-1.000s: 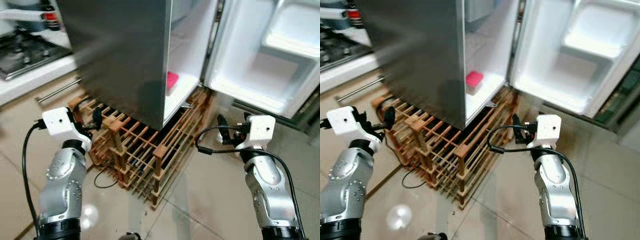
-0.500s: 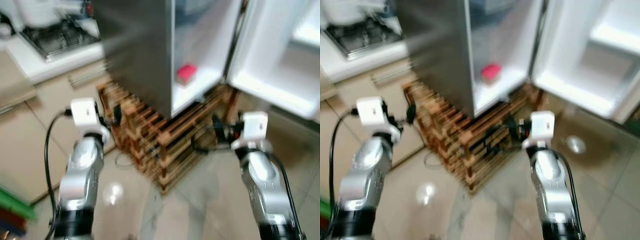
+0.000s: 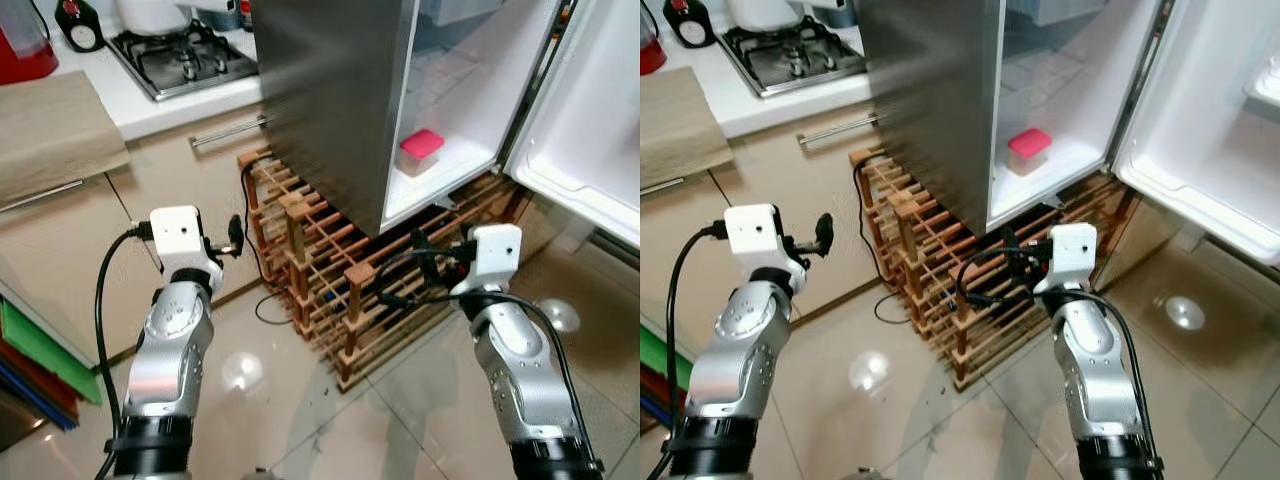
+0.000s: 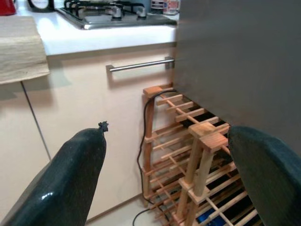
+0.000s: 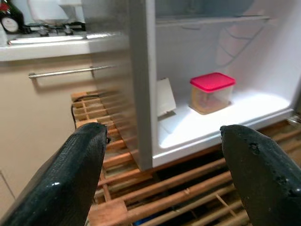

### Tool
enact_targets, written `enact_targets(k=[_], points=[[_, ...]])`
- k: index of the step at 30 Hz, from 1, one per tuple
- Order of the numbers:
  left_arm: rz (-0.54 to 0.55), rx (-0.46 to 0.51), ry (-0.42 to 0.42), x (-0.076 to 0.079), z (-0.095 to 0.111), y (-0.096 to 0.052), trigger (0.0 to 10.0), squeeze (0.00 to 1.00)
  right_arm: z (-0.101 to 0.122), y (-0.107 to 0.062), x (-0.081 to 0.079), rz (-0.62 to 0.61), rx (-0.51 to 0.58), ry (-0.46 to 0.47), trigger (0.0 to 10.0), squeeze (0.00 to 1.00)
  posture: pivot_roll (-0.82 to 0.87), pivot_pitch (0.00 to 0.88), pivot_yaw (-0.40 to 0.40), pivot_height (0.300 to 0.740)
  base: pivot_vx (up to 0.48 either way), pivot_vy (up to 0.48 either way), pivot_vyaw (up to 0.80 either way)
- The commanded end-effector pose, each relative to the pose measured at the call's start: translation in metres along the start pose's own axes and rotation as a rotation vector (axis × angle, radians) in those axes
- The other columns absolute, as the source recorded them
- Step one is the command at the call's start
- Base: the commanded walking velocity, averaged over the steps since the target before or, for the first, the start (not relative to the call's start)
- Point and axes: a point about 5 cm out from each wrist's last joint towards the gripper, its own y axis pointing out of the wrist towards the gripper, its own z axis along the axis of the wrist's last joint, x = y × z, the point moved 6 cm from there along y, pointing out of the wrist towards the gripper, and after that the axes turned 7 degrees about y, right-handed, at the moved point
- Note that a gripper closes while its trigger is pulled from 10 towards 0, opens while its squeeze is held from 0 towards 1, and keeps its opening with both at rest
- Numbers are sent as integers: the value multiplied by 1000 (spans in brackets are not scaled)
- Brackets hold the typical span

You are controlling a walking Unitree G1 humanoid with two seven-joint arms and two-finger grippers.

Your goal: Restocking fridge

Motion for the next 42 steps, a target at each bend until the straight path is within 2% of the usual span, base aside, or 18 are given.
enact_targets(k=[1,2,7,10,11,15,16,18,22,25,26,27,28,30,32,34,38,42], points=[[17,-11,-4,-4,-3,0,10000,0,-2,1,-1,7,-7,25,10000,0,-89,0,39,740,0,0,469],[22,6,-53,-6,2,0,10000,0,-2,2,-5,20,-7,42,10000,0,-87,0,43,740,0,281,463],[23,20,-104,-6,6,0,10000,0,-3,3,-9,33,-7,54,10000,0,-88,0,45,740,0,400,455],[-8,26,-74,5,9,-1,10000,0,-5,3,-11,44,-17,69,10000,0,-89,0,47,740,0,467,450],[-40,14,-21,17,7,-1,10000,0,-6,3,-11,48,-24,71,10000,0,-89,0,47,740,0,420,450],[-97,16,14,31,7,-3,10000,0,-8,2,-12,44,-25,91,10000,0,-88,0,44,740,-79,196,447],[-102,25,10,32,9,-3,10000,0,-11,4,-8,20,-43,65,10000,0,-87,0,42,740,0,0,0],[-89,29,-1,28,10,-2,10000,0,-13,5,-3,-8,-52,51,10000,0,-83,0,39,740,0,0,0],[-55,10,16,20,4,-1,10000,0,-11,3,-7,33,-41,59,10000,0,-76,0,37,740,0,0,417],[13,-42,132,-9,-16,-10,10000,0,-7,1,0,-2,-12,53,10000,0,-69,0,35,740,0,0,485],[24,-62,119,-19,-23,-15,10000,0,-5,0,2,-13,-3,47,10000,0,-65,0,32,740,0,0,456],[24,-62,119,-19,-23,-15,10000,0,-5,0,2,-13,-3,47,10000,0,-65,0,32,740,0,0,456],[38,-116,81,-35,-40,-27,10000,0,-8,-5,9,-46,-2,43,10000,0,-59,0,26,740,0,0,456],[43,-122,82,-39,-43,-33,10000,0,-10,-9,11,-56,-6,39,10000,0,-58,0,25,740,0,0,456],[39,-107,95,-34,-41,-43,10000,0,-17,-16,12,-55,-25,39,10000,0,-57,0,23,740,0,0,453],[38,-100,91,-28,-40,-45,10000,0,-22,-21,11,-43,-43,40,10000,0,-61,0,23,740,0,0,456],[23,-29,120,-10,-18,-27,10000,0,-29,-18,5,-19,-63,60,10000,0,-64,0,25,740,0,0,461],[30,-8,110,-10,-9,-23,10000,0,-25,-11,1,-2,-47,60,10000,0,-62,0,33,740,0,-102,456]])
